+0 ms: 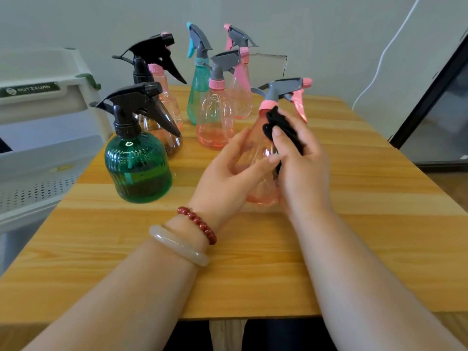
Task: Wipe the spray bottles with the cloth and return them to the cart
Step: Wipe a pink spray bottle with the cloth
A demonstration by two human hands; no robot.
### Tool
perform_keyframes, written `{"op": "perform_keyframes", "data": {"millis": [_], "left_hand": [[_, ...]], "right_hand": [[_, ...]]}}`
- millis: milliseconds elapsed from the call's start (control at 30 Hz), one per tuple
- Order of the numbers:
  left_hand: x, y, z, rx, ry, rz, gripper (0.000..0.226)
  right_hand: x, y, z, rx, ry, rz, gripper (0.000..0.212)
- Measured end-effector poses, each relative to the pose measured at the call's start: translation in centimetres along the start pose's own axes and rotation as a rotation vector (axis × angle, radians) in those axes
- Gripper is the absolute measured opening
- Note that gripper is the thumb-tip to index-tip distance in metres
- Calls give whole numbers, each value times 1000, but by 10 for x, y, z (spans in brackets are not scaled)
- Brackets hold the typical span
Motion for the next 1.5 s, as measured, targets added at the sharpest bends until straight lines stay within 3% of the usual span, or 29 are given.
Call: {"op": "perform_keyframes", "data": {"millis": [200,300,400,533,633,733,867,1100,1200,1333,1500], "left_hand": [[5,8,-21,-77,-454,-52,51],[5,5,-15,2,-353,-35,56],[2,2,0,62,-223,15,56],[-3,2,-4,-53,-294,16,52],[-1,4,-17,-137,-374,9,47],[2,4,-17,-79,-287,4,39],[3,2,1,100,-226,-33,46],[8,11,-21,-55,-447,-64,50],[8,11,-21,-24,-488,-59,48],[4,6,-8,-36,-166,-9,38],[1,4,-11,-113,42,57,37]], "right_hand": [[9,-11,22,233,-111,-123,30],[13,-5,8,63,-91,-164,28],[8,4,-17,-184,114,-55,19],[-1,5,-7,-76,341,115,24],[-6,0,7,48,199,138,27],[-8,1,4,-52,221,146,25],[-1,6,-12,-171,331,136,20],[-8,-1,12,124,128,172,21],[-9,-5,15,132,151,174,23],[-10,0,-1,-40,241,244,16],[-5,3,-5,-70,167,189,21]]}}
Point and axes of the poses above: each hand's wrist, its own y-axis towards the middle knuckle, its own z-axis out of the palm, x = y × z, the point moved 6 cm from there along y, towards the middle knuckle, and after that the axes turned 14 degrees about y, right-handed, at the moved point
